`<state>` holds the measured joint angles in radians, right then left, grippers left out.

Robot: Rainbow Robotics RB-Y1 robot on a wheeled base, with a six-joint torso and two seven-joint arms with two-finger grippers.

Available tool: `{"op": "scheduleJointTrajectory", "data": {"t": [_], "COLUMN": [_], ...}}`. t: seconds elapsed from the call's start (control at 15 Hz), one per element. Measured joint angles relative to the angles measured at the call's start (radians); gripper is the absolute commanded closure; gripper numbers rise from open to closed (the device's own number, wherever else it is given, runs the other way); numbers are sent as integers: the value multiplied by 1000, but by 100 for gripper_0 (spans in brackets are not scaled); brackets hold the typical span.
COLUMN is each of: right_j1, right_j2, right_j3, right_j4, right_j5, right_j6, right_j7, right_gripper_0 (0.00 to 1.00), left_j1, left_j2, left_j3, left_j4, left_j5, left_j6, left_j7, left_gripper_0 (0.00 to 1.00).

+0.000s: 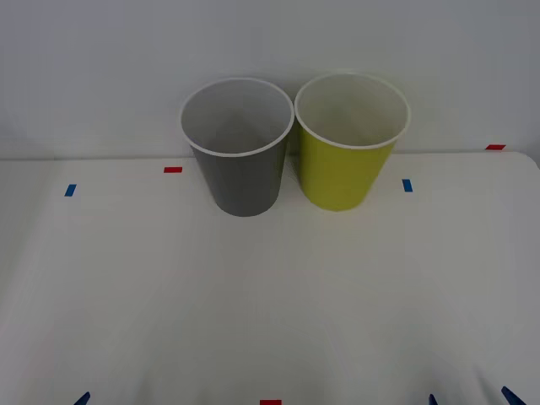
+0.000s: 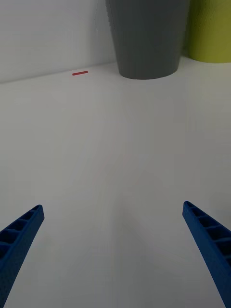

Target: Put cans in the gray bin and PET bottles in the light green bin.

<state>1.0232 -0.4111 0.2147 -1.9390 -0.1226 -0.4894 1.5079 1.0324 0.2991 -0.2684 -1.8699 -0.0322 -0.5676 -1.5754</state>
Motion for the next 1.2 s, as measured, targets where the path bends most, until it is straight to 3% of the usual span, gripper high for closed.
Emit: {"op": "scheduleJointTrajectory", "data": {"t": [1.2], "right_j1": [0], "right_j2": [0], "right_j3": [0], "right_j4": [0], "right_j5": [0], "right_j6": [0], "right_j7": [0], "right_gripper_0": [0], "left_j1": [0], "left_j2": [0], "left_j3": [0], "left_j4": [0], "left_j5": [0], "left_j6": [0], "left_j7": [0], "left_gripper_0": [0]}}
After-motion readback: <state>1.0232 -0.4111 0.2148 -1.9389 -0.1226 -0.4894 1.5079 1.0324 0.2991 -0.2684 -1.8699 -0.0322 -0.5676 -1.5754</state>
